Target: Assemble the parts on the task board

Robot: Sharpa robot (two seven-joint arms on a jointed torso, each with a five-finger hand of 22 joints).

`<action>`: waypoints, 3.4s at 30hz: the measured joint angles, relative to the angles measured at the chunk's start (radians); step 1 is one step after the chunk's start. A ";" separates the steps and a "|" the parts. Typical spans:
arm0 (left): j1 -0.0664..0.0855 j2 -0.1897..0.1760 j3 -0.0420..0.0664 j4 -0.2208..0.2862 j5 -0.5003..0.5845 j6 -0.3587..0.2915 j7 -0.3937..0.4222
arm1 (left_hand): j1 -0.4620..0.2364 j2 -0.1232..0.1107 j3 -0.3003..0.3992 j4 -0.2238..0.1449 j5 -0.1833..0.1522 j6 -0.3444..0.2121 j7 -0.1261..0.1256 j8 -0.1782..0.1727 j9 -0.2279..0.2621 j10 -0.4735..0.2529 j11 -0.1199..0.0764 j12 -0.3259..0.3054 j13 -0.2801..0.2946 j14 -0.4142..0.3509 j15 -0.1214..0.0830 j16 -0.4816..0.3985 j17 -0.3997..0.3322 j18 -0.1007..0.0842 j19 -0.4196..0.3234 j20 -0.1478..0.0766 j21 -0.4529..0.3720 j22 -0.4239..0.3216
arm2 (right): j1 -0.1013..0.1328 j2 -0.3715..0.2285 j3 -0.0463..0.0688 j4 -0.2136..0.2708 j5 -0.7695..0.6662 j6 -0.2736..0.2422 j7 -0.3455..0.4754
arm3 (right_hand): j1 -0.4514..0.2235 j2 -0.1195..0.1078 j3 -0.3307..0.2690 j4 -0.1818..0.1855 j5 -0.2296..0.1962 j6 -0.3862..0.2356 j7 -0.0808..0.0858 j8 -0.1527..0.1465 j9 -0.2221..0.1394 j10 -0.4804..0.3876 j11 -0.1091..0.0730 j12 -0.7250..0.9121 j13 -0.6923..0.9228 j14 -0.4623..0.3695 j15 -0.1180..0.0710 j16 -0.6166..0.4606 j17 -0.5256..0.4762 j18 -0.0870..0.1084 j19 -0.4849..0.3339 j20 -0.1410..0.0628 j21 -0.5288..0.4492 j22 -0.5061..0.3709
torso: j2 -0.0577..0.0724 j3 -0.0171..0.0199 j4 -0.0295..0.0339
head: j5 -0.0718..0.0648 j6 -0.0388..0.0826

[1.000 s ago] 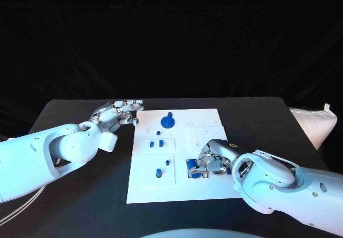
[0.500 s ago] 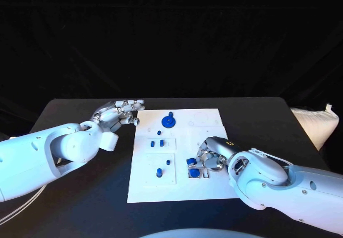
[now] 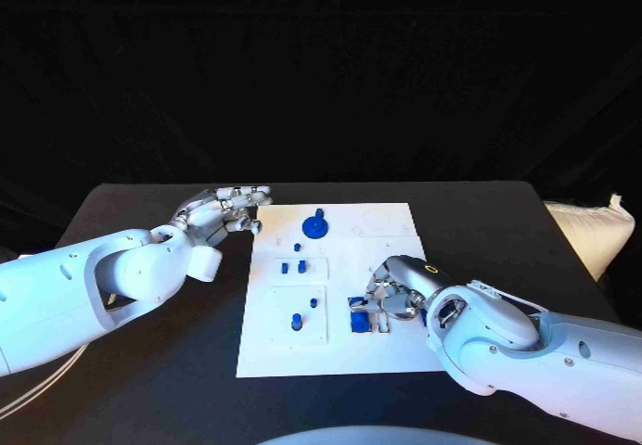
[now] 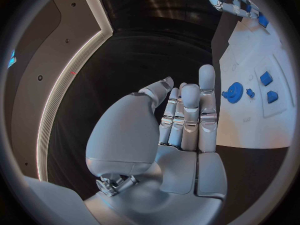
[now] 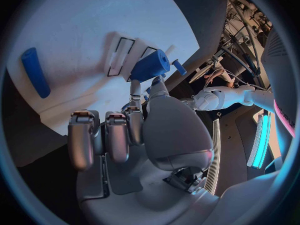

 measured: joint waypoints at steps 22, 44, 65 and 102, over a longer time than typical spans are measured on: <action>-0.002 -0.005 0.000 0.001 0.000 0.005 -0.006 | 0.000 0.000 0.000 0.000 0.000 0.000 0.000 0.000 0.000 0.000 0.000 0.000 0.000 0.000 0.000 0.000 -0.001 0.000 -0.002 0.002 0.000 0.000 | -0.001 -0.095 0.001 0.075 0.031 -0.003 0.057 | -0.018 -0.040 -0.030 0.013 -0.015 -0.004 0.004 0.013 0.016 0.004 -0.007 -0.007 -0.007 0.000 -0.001 0.003 0.000 0.000 0.000 0.000 0.000 0.000 | 0.000 -0.0006 -0.0003 | 0.000 0.004; -0.002 -0.006 0.000 0.002 0.000 0.009 -0.010 | 0.000 0.000 0.000 0.000 0.000 0.000 0.000 0.000 0.000 0.000 0.000 0.000 -0.001 -0.004 -0.004 0.000 -0.002 0.000 -0.004 0.004 0.000 -0.001 | -0.003 -0.055 0.001 0.034 0.021 0.053 0.054 | 0.027 -0.016 -0.012 -0.016 -0.019 -0.004 0.004 0.025 0.029 0.002 -0.005 0.010 0.000 0.000 -0.007 0.007 -0.001 0.000 -0.001 -0.001 0.004 0.000 | 0.000 -0.0008 0.0012 | -0.001 0.003; -0.003 -0.008 0.000 0.002 0.000 0.010 -0.012 | 0.000 0.000 0.000 0.000 0.000 0.000 0.000 0.000 0.000 -0.004 0.004 0.000 -0.001 -0.004 -0.004 0.000 -0.005 0.000 -0.004 0.004 0.000 -0.001 | -0.010 -0.045 0.003 0.029 -0.014 0.098 0.036 | 0.072 -0.008 -0.019 -0.050 -0.019 -0.007 0.000 0.029 0.037 0.002 -0.005 0.020 0.116 0.000 -0.007 0.007 -0.001 0.000 0.000 -0.007 0.004 0.000 | 0.000 -0.0001 0.0000 | 0.002 0.001; -0.006 -0.005 -0.001 0.005 -0.012 0.011 -0.012 | 0.000 0.000 0.000 0.000 0.000 0.000 0.000 0.001 0.000 -0.004 0.003 0.004 -0.001 -0.004 -0.003 0.000 -0.007 0.000 -0.004 0.004 0.000 -0.001 | 0.021 -0.303 0.002 0.101 0.003 0.051 0.011 | 0.050 0.037 -0.041 -0.031 0.092 -0.092 0.045 -0.057 -0.004 0.005 0.020 -0.013 0.181 0.000 0.011 0.007 0.000 0.000 0.000 0.004 -0.005 0.000 | -0.004 -0.0012 -0.0053 | -0.039 0.017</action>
